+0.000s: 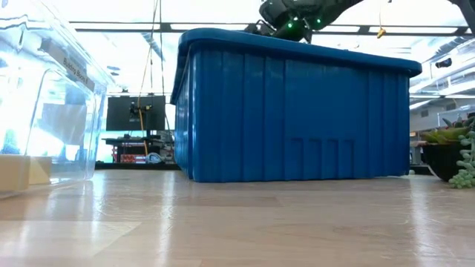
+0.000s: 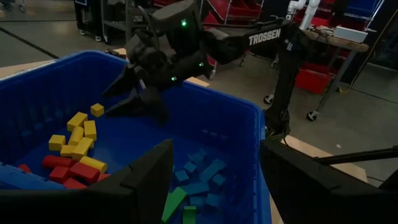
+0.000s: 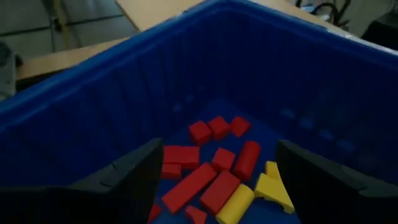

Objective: Sort Items/Unsort Items

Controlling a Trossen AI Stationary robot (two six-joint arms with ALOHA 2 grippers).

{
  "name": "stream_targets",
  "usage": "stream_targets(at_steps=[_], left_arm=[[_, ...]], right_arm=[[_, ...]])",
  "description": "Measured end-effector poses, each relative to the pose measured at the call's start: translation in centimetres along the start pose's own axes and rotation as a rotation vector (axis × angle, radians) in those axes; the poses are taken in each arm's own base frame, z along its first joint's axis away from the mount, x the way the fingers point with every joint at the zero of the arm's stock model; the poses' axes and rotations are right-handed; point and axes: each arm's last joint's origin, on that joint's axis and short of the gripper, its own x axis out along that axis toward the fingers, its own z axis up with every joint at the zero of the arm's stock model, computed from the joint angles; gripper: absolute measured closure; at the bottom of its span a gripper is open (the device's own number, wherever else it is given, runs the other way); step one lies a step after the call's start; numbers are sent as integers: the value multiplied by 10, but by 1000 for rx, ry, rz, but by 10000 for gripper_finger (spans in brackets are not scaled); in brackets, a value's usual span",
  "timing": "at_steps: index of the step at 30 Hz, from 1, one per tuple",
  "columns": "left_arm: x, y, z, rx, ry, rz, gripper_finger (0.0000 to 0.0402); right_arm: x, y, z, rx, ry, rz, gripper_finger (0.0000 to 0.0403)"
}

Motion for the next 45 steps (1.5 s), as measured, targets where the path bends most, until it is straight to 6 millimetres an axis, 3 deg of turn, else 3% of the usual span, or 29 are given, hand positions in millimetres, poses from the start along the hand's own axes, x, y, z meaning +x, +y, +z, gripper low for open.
stream_targets(at_steps=[13,22,29,35,39,45], left_arm=[[0,0,0,0,0,-1,153],[0,0,0,-3,-2,-1,154],[0,0,1,-4,-3,-2,153],[0,0,1,-4,-3,-2,154],[0,0,1,-5,-4,-2,153],[0,-1,1,-11,-8,-4,154]], right_arm=[[17,-28,-42,141,37,-70,96],[63,-27,-47,169,116,-63,96],[103,-40,-56,200,296,-99,96],[135,-51,-80,245,445,-116,96],[148,-55,-94,268,508,-111,96],[150,-62,-110,264,567,-129,97]])
